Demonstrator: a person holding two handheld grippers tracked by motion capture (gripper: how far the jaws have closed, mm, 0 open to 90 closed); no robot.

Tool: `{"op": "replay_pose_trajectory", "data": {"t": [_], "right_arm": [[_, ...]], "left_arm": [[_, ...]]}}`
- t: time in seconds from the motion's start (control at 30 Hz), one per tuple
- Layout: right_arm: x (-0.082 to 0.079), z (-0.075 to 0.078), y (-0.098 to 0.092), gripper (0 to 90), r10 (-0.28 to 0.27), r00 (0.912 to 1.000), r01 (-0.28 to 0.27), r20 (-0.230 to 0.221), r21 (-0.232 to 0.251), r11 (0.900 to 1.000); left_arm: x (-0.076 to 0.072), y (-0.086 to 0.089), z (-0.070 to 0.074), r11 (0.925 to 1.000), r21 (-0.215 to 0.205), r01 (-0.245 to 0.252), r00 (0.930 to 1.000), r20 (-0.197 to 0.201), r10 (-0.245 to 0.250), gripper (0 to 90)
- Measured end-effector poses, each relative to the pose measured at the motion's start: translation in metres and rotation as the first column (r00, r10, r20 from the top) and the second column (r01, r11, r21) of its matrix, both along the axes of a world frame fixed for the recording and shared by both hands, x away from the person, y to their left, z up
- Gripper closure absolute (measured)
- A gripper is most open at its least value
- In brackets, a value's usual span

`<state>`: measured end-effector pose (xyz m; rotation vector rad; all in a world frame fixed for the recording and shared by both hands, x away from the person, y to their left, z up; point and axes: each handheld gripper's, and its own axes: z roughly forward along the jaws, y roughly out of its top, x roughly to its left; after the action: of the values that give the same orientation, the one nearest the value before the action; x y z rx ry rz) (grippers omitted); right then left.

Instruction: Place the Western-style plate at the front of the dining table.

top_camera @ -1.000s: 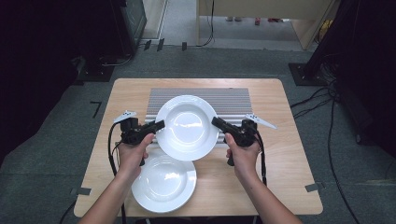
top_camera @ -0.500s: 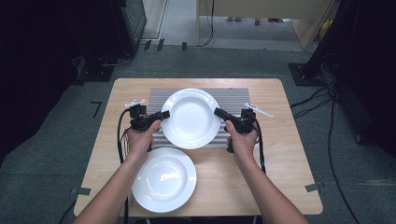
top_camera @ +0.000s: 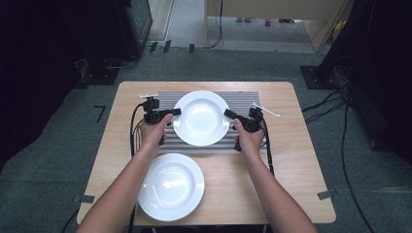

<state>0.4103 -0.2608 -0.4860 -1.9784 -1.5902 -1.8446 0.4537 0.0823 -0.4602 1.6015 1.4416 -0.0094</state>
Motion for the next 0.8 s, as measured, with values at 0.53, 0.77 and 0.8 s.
{"op": "replay_pose_trajectory", "data": {"t": [0.53, 0.77, 0.8], "right_arm": [[0.028, -0.020, 0.001, 81.6, -0.052, 0.9947, 0.050, -0.089, -0.024, 0.998], [0.038, -0.024, 0.001, 80.8, -0.076, 0.9902, 0.069, -0.117, -0.061, 0.996], [0.040, -0.024, 0.001, 80.7, -0.080, 0.9895, 0.073, -0.120, -0.060, 0.996]], "left_arm": [[0.024, -0.007, -0.026, 0.9993, 0.022, -0.030, 0.9924, -0.118, 0.033, 70.8], [0.029, -0.012, -0.034, 0.9990, 0.030, -0.032, 0.9878, -0.152, 0.037, 70.4], [0.029, -0.012, -0.034, 0.9991, 0.026, -0.033, 0.9874, -0.154, 0.037, 70.4]]}}
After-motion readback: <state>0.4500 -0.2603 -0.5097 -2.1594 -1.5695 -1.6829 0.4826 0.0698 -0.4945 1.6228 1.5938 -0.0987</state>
